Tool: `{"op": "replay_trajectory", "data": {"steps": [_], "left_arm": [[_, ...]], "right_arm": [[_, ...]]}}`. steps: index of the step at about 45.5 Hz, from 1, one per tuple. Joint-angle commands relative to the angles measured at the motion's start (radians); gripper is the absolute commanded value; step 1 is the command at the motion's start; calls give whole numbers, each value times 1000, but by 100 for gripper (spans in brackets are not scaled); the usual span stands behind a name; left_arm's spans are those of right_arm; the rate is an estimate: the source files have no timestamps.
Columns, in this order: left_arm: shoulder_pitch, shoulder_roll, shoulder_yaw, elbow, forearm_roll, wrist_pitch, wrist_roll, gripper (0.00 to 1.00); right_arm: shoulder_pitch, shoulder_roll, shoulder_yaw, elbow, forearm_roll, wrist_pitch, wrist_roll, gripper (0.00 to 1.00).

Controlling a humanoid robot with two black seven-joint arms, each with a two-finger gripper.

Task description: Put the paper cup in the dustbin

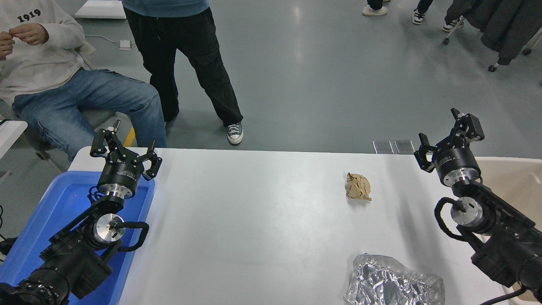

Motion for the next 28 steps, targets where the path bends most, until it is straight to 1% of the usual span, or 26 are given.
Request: {"op": "replay_trajectory", "data": {"steps": [1, 28], "left_arm": [[0, 0, 0, 0, 0, 0, 0, 100], [0, 0, 0, 0, 0, 1, 0, 100]], "right_arm": [[3, 9, -15, -12, 2, -7, 4, 100], [5, 7, -11, -11, 4, -5, 1, 100]]}}
